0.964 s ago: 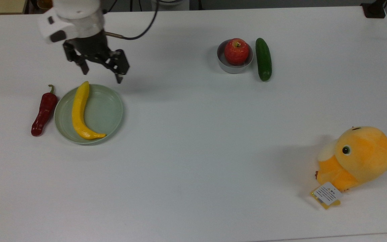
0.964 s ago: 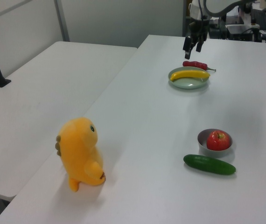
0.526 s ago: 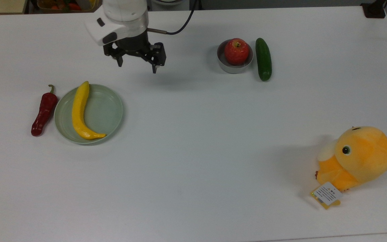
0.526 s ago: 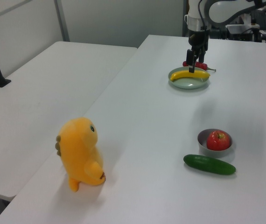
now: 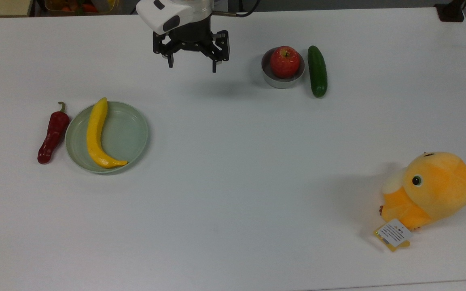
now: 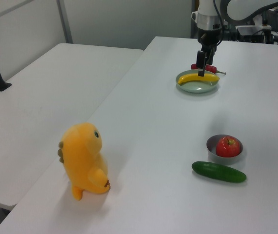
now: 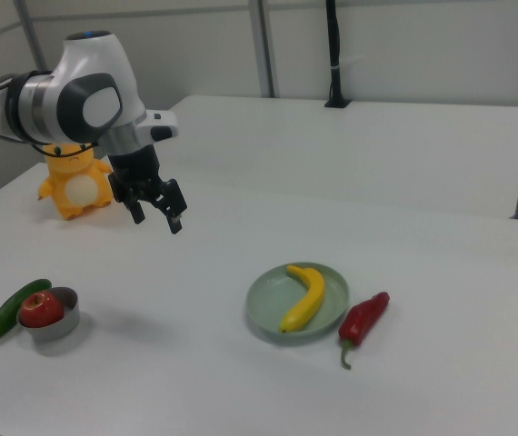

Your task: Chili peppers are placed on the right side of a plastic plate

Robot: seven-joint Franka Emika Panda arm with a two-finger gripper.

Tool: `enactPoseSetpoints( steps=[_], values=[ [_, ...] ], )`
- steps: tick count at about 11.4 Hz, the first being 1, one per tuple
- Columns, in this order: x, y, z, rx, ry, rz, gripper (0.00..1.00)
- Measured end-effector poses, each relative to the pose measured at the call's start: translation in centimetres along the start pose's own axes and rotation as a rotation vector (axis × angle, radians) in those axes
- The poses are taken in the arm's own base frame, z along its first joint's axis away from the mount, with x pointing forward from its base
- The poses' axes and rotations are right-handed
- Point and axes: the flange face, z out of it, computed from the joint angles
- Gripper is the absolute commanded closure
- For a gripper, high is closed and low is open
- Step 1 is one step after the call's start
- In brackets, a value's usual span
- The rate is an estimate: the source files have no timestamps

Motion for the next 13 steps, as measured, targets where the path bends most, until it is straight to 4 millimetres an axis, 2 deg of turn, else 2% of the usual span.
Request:
enactPoseSetpoints(
  steps=[4,13],
  values=[
    [-0.1,1.4,-1.0,0.044,0.009,0.051,0.0],
    [-0.4,1.3,-0.3,0.043,-0.003,-0.008,0.0]
  ],
)
